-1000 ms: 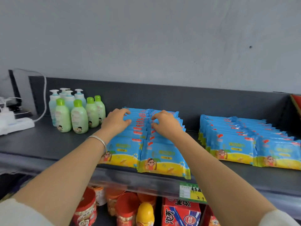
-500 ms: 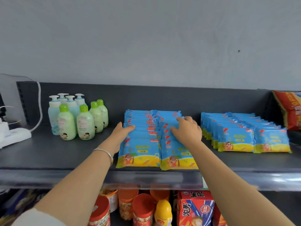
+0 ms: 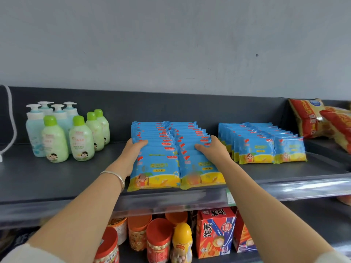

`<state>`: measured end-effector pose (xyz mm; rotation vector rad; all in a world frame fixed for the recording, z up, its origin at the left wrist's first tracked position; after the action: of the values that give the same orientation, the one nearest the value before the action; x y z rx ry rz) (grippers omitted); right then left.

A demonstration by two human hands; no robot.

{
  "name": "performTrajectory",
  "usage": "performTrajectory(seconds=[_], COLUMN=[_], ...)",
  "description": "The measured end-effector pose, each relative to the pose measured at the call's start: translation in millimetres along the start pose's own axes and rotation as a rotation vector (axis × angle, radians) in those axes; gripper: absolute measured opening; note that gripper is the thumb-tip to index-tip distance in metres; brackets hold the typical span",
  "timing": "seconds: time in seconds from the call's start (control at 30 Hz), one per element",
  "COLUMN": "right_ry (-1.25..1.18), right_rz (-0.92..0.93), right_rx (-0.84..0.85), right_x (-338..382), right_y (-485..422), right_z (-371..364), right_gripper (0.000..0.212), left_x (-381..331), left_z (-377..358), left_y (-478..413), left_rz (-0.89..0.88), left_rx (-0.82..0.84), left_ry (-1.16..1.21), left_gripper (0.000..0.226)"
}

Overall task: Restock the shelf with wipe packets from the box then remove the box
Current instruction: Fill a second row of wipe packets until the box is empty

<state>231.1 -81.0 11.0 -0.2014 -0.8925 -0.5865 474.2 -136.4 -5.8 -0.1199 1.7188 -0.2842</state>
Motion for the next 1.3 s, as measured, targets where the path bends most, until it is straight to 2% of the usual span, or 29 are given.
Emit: performTrajectory(seconds=[0.1, 0.27, 0.3, 0.4, 0.5, 0.53, 0.57, 0.63, 0.73, 0.8, 0.93, 1.03, 1.1, 1.17, 1.3], right_ry=[-0.018, -0.122, -0.124, -0.100, -0.121, -0.138, -0.133, -0.085, -0.025, 0.009, 0.040, 0.340, 0.467, 0.458, 0.555], right_rz=[0.014, 0.023, 0.028, 0.061, 0.061, 0.066, 0.071, 0.082, 0.086, 0.079, 0.078, 0.183, 0.315, 0.460, 0.635], right_rx=[0.022, 0.140, 0.170, 0.267, 0.336, 0.351, 0.353, 0.333, 0.315, 0.300, 0.299, 0.079, -0.059, -0.072, 0.075], right_x=[-0.1, 6.1, 9.0, 15.9, 18.6, 19.7, 20.7, 23.0, 23.5, 22.1, 24.3, 38.3, 54.9, 71.6, 94.9], right_y=[-2.8, -10.8, -11.5, -17.7, -25.3, -27.7, -30.6, -36.7, -45.4, -50.0, -53.5, -47.2, -28.9, -8.6, 20.1], right_z=[-1.6, 9.0, 11.0, 11.2, 10.1, 9.8, 9.1, 5.9, 0.0, -2.4, -4.4, -1.4, -4.4, -15.6, -53.5], right_gripper=[0.057, 0.070, 0.067, 0.041, 0.032, 0.032, 0.038, 0.050, 0.069, 0.082, 0.079, 0.074, 0.070, 0.061, 0.055], left_x=[0.0, -0.1, -0.7, -1.5, -6.1, -7.7, -12.6, -13.7, -13.0, -10.8, -10.5, -12.3, -12.8, -15.2, -24.1], left_z=[0.4, 3.5, 3.8, 5.0, 4.6, 5.2, 3.9, 3.4, 4.8, 4.8, 2.2, 5.0, 10.4, 15.5, 19.7], left_y=[-0.8, -4.5, -5.1, -7.2, -9.1, -11.3, -10.7, -16.2, -18.6, -19.4, -20.1, -19.5, -19.1, -17.1, -8.3], left_rz=[0.008, -0.004, -0.006, -0.002, -0.011, -0.021, -0.032, -0.040, -0.037, -0.030, -0.050, -0.099, -0.121, -0.152, -0.228], left_rx=[-0.008, 0.006, 0.006, 0.004, -0.017, -0.026, -0.038, -0.013, -0.005, -0.014, -0.031, -0.051, -0.065, -0.068, -0.029], left_ry=[0.003, -0.018, -0.037, -0.058, -0.086, -0.104, -0.115, -0.173, -0.201, -0.193, -0.172, -0.218, -0.293, -0.373, -0.498], left_gripper=[0.029, 0.031, 0.031, 0.027, 0.005, 0.011, 0.017, 0.006, 0.026, 0.028, 0.022, 0.035, 0.046, 0.045, 0.041])
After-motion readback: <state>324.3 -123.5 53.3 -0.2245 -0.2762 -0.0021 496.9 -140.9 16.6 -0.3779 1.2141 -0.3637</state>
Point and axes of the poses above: each hand's wrist, its own y-axis away from the middle knuckle, its own z-axis out of the back of the hand, x = y × z, the point moved 4 cm from there along -y, towards the middle knuckle, and after that the axes turned 15 degrees about -z, right-handed, at the moved point
